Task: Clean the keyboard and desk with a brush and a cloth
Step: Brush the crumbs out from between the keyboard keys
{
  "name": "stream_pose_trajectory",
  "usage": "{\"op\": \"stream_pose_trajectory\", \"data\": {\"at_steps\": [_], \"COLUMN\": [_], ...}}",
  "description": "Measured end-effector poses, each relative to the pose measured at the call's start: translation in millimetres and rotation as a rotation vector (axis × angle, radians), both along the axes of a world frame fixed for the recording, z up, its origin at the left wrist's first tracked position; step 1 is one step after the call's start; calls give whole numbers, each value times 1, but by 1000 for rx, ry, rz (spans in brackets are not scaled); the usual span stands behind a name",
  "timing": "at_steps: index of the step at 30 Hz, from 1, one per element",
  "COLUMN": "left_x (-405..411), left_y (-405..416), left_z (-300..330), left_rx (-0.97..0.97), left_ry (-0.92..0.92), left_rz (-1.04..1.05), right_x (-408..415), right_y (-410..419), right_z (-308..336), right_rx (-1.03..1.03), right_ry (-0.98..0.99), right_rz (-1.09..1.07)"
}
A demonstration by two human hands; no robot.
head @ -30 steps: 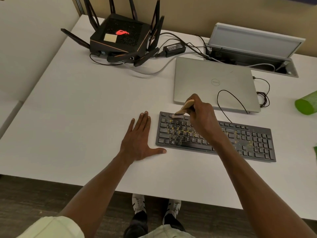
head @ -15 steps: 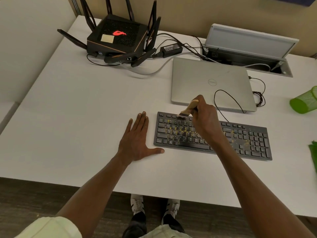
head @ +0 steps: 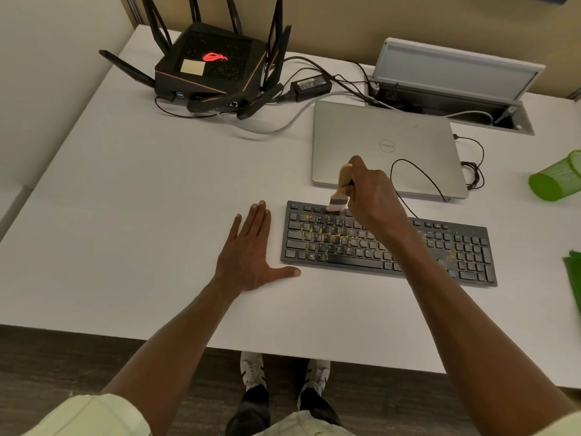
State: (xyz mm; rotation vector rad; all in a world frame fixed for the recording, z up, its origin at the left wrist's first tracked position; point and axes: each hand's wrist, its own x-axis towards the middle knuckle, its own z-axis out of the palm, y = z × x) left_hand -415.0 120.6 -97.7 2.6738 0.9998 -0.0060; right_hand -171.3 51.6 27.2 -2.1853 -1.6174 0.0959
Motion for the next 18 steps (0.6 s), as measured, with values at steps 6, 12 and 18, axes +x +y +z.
{"op": "stream_pose_trajectory", "data": {"at_steps": [6,12,18], "left_x": [0,0,0], "left_y": [1,1,0], "left_z": [1,-1,1], "left_rx": [-5,-6,-4], "left_ry": [9,-15,1], "left_rz": [1,3,4], "right_x": [-5,-5,-37], "right_y": [5,9,26], "right_z": [-5,0,-7], "right_rx": [4,28,37], "right_ry": [99,66,218], "right_rz": [35,5,171]}}
